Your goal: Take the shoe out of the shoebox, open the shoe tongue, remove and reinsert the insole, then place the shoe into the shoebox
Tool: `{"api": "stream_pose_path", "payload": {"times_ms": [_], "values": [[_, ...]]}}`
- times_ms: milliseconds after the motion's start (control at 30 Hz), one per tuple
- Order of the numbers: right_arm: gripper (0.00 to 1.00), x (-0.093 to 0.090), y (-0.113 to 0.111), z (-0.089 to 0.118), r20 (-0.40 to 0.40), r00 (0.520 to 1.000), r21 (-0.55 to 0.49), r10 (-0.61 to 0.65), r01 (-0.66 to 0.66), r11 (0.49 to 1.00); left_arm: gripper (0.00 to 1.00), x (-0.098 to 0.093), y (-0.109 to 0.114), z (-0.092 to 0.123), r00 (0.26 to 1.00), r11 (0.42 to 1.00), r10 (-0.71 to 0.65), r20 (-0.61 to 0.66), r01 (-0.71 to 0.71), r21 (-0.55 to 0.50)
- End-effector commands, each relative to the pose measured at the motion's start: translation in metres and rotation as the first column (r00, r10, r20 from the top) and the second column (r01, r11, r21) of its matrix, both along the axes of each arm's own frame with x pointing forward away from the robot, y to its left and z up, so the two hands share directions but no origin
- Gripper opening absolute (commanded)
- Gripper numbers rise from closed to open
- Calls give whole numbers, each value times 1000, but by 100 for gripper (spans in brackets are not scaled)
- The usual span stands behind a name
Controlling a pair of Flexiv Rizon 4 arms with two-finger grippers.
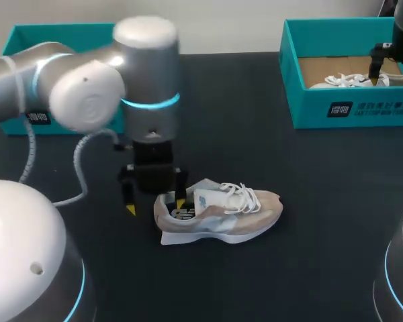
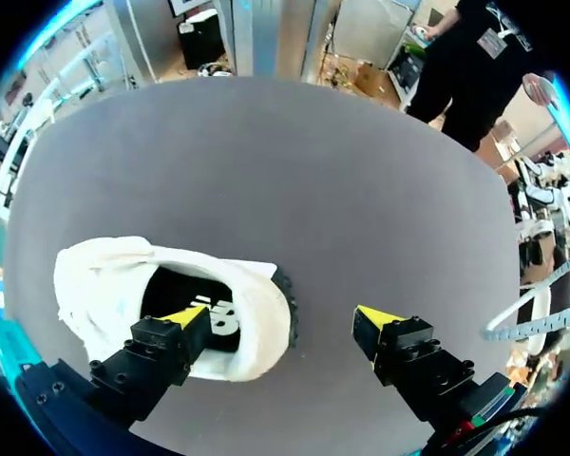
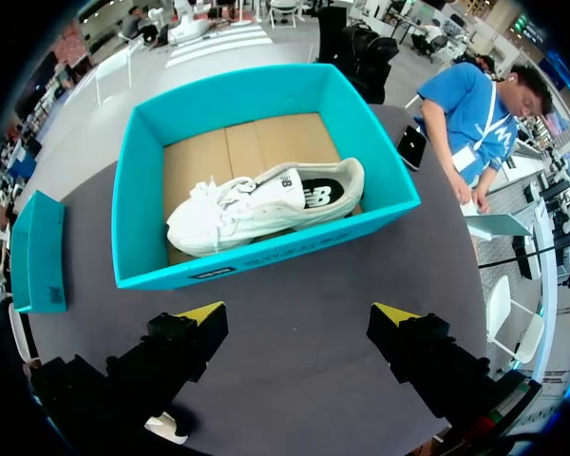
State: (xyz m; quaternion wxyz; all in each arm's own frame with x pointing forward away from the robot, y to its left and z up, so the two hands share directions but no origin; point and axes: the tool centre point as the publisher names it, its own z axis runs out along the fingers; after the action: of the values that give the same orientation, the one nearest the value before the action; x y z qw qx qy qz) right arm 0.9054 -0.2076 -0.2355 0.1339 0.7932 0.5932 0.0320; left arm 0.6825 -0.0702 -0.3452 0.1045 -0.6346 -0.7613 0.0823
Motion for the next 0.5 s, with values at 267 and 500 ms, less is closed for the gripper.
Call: {"api": "stream_pose_path", "payload": {"times_ms": [267, 500], "values": [[100, 0, 0, 0, 2, 1000, 1, 0, 0, 1000, 100, -7, 53, 30, 976, 876, 188, -110, -218, -430], [100, 0, 0, 0, 2, 1000, 1, 0, 0, 1000, 100, -7, 53, 30, 976, 876, 188, -110, -218, -430]]}}
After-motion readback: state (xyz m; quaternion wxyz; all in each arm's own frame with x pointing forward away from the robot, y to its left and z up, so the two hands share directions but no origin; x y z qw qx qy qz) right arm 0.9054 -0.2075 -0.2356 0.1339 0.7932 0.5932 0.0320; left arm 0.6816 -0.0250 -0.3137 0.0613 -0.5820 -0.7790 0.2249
